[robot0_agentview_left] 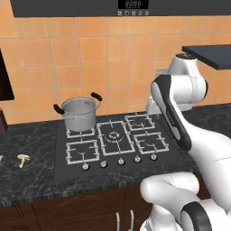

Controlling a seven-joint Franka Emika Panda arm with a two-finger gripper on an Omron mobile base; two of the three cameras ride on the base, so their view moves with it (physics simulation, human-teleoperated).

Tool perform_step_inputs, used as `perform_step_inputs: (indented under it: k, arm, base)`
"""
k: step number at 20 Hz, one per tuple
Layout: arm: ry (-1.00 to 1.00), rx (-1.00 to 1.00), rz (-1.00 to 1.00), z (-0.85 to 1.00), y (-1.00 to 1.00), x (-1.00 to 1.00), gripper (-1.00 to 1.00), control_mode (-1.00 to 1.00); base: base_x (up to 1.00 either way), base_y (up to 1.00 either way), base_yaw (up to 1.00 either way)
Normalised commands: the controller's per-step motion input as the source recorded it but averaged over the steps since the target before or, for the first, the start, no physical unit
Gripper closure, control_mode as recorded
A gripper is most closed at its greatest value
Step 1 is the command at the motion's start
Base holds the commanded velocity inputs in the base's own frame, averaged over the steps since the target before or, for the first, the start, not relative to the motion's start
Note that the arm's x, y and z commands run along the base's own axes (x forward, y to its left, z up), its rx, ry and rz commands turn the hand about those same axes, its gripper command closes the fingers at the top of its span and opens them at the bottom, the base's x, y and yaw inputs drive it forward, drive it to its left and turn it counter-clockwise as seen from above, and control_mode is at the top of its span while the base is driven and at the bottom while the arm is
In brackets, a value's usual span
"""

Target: Put the mushroom and lemon wedge in the pot. Retrieve the spatula and lightly stir the vegetables in the pot.

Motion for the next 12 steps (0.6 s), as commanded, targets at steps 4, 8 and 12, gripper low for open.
perform_step_inputs:
  k: [4, 8, 12]
  arm:
    - [0.05, -0.01, -0.12, -0.98, -0.99, -0.24, -1.0, -1.0]
    - [-0.07, 0.04, -0.04, -0.83, -0.81, 0.34, -1.0, -1.0]
    - [0.04, -0.02, -0.1, -0.53, -0.79, 0.34, -1.0, -1.0]
  base:
    - [0.0, 0.0, 0.0]
    - [0.0, 0.0, 0.0]
    - [0.0, 0.0, 0.0]
